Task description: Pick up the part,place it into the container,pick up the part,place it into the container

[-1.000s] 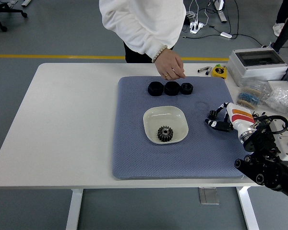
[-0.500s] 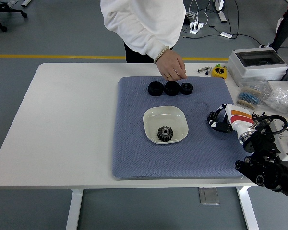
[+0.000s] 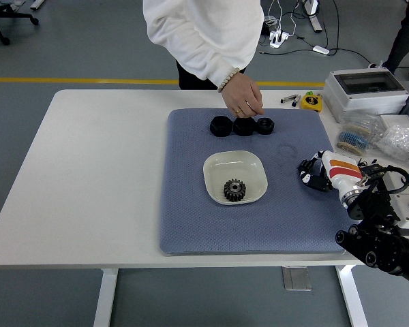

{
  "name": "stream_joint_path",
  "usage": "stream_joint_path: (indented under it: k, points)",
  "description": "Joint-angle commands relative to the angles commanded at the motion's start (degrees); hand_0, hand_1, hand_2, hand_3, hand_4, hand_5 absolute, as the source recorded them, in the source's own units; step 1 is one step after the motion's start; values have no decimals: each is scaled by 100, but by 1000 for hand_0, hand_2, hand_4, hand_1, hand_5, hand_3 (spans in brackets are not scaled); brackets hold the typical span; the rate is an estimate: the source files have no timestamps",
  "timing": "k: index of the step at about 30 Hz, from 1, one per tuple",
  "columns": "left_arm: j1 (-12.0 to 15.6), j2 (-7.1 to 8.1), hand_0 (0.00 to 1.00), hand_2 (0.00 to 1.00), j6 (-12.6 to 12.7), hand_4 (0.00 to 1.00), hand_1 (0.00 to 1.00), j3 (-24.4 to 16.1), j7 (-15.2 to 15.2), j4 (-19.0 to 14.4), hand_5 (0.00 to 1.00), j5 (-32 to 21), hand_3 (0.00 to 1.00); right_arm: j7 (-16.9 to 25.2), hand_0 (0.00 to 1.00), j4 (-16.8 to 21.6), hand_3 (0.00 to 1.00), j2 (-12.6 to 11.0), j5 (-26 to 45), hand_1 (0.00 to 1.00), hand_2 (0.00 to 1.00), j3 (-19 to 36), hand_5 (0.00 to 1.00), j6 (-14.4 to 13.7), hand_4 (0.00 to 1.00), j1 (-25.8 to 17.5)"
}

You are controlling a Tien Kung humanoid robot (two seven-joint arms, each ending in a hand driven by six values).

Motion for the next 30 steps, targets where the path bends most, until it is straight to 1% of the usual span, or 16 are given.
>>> stream_joint_path:
  k: [6,11,14,20,25,30]
  points:
    - [15,3,695,741,1,670,713,1,-7,4,656,-9,645,-21,20,153,486,-63,-229,68,194,244,464,0,607,4]
    - [31,6,695,741,5,670,713,8,-13,8,656,-21,645,-60,20,404,486,-133,-551,68,194,534,464,0,607,-16]
    - [45,5,694,741,11,669,712,11,-20,13,655,-32,646,-95,16,664,486,-192,-828,65,194,781,462,0,607,-55]
    - [67,4,695,741,20,670,712,20,-29,18,656,-53,646,-212,10,1305,483,-279,-1487,64,192,1203,462,0,607,-116]
    - [76,11,696,740,20,670,710,3,-22,23,657,-38,645,-232,5,1811,482,-329,-1747,62,187,1310,459,0,610,-151]
    - [91,23,694,741,29,670,710,-5,-21,30,657,-58,646,-200,4,2381,483,-399,-1933,63,185,1195,458,0,610,-166]
